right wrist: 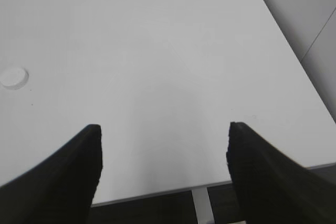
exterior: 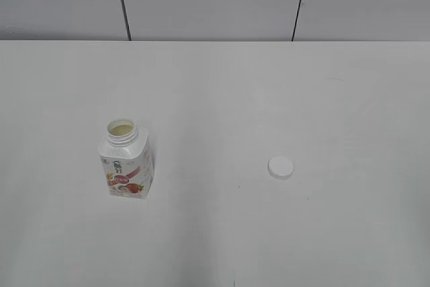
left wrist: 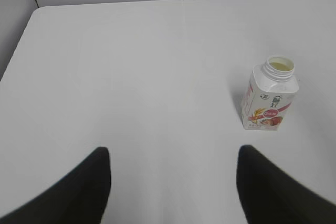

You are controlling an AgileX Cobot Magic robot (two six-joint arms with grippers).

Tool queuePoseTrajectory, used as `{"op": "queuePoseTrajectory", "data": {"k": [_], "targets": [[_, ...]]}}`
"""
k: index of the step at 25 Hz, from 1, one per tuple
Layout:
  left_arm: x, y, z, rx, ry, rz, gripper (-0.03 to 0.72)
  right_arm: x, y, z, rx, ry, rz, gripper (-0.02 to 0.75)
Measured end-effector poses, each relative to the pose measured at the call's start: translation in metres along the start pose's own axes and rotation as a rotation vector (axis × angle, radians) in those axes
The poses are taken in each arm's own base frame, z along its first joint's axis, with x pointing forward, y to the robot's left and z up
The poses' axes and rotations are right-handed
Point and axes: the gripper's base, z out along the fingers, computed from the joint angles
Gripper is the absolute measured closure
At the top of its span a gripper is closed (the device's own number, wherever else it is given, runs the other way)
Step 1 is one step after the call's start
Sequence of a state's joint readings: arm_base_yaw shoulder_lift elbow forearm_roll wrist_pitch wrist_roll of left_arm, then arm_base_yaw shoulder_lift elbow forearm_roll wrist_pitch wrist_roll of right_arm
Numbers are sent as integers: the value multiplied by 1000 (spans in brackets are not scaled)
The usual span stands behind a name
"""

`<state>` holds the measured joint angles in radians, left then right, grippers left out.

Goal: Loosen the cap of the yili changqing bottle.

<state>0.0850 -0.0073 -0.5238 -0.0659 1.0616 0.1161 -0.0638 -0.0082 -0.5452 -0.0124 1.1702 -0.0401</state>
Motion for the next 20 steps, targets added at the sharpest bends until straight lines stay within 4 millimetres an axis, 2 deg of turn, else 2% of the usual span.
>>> {"op": "queuePoseTrajectory", "data": {"k": [5,20], "targets": [[0,0,0,0,0,0,228,0,1,8,-10,-31,5,153],[0,0,0,0,0,0,231,-1,2,8,-14,-42,7,153]]}}
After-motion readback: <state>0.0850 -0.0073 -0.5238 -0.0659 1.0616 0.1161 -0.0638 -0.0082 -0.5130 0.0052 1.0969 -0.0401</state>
